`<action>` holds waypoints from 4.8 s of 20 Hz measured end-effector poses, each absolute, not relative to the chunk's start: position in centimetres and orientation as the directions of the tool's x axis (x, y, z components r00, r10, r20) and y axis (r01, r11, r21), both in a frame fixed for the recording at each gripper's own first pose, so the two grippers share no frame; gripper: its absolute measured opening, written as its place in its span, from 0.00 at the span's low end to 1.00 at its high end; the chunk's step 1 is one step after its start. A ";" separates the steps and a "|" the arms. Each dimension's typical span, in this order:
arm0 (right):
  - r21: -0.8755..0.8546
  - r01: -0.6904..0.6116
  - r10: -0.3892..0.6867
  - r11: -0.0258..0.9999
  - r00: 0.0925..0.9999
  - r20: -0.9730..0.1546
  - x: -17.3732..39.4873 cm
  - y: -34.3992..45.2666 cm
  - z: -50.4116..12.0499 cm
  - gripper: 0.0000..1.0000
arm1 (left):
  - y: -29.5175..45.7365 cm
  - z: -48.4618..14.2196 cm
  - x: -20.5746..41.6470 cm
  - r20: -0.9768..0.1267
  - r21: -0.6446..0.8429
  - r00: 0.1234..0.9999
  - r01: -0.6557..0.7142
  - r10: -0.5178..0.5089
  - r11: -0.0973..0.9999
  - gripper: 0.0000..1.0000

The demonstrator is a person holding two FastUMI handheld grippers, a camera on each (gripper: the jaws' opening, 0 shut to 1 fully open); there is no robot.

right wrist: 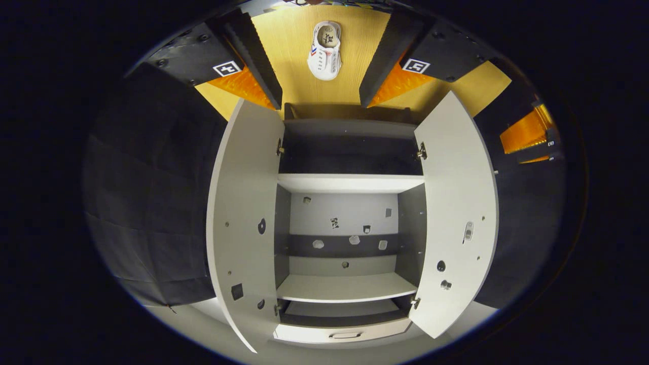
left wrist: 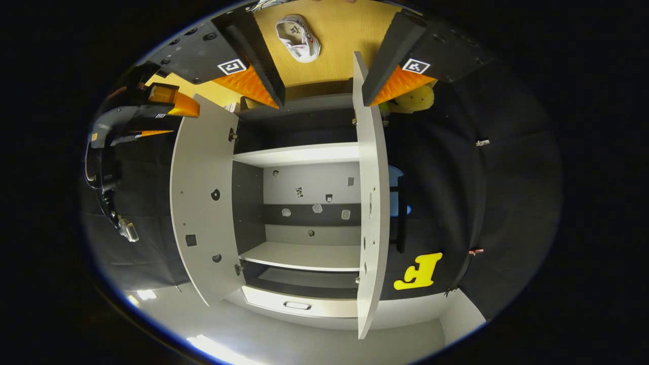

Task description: Grab one shoe with the right hand and put it into the shoe cabinet, grab the other shoe with the left hand and put it into the shoe cabinet; then close the right door with the right hand and the left door with the left hand.

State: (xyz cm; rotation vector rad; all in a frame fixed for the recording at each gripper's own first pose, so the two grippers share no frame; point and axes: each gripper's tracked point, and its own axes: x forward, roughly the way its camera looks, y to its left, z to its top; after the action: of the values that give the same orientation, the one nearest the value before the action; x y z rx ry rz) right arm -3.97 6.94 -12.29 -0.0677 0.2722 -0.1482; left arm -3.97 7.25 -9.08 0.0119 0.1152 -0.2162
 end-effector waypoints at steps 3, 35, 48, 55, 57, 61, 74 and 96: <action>-0.058 0.123 -0.136 0.991 0.924 -0.358 -4.0 7.7 -16.4 0.98 | 7.9 -9.7 -4.6 -0.125 -0.010 0.969 0.213 -0.212 0.977 0.95; -0.073 0.200 -0.196 0.977 0.711 -0.675 3.8 7.1 -43.0 0.90 | 10.3 -19.3 -4.2 -0.394 -0.085 0.908 0.117 -0.141 0.990 0.95; -0.001 0.146 -0.104 0.989 0.699 -0.707 5.1 5.7 -43.2 0.09 | 8.7 -19.2 -3.6 -0.407 -0.092 0.909 0.054 -0.087 0.994 0.95; -0.011 0.091 -0.074 0.996 0.731 -0.678 5.7 5.6 -39.8 0.05 | 8.0 -19.3 -4.6 -0.414 -0.081 0.904 0.079 -0.106 0.994 0.95; -0.006 0.103 -0.083 0.995 0.759 -0.645 5.9 5.5 -37.6 0.05 | 7.9 -19.1 -4.8 -0.411 -0.082 0.904 0.092 -0.118 0.992 0.95; 0.032 0.124 -0.082 0.992 0.808 -0.583 5.8 6.1 -31.9 0.05 | 7.4 -17.8 -4.7 -0.370 -0.067 0.915 0.149 -0.163 0.987 0.95; -0.094 0.041 -0.071 0.995 0.936 -0.345 9.5 10.7 -9.7 0.05 | 9.0 -13.1 -2.6 -0.177 -0.104 0.951 0.238 -0.254 0.966 0.95; -0.296 -0.066 -0.033 0.953 0.948 -0.317 37.7 7.6 -0.4 0.05 | 7.3 -9.5 1.1 -0.154 -0.025 0.987 0.033 -0.036 0.999 0.95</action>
State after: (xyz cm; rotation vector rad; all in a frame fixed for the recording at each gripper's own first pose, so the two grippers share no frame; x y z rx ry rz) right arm 37.68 7.56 -0.42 -0.3090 0.3257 0.0170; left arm 1.14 7.31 -9.49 -0.0224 0.1552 -0.0349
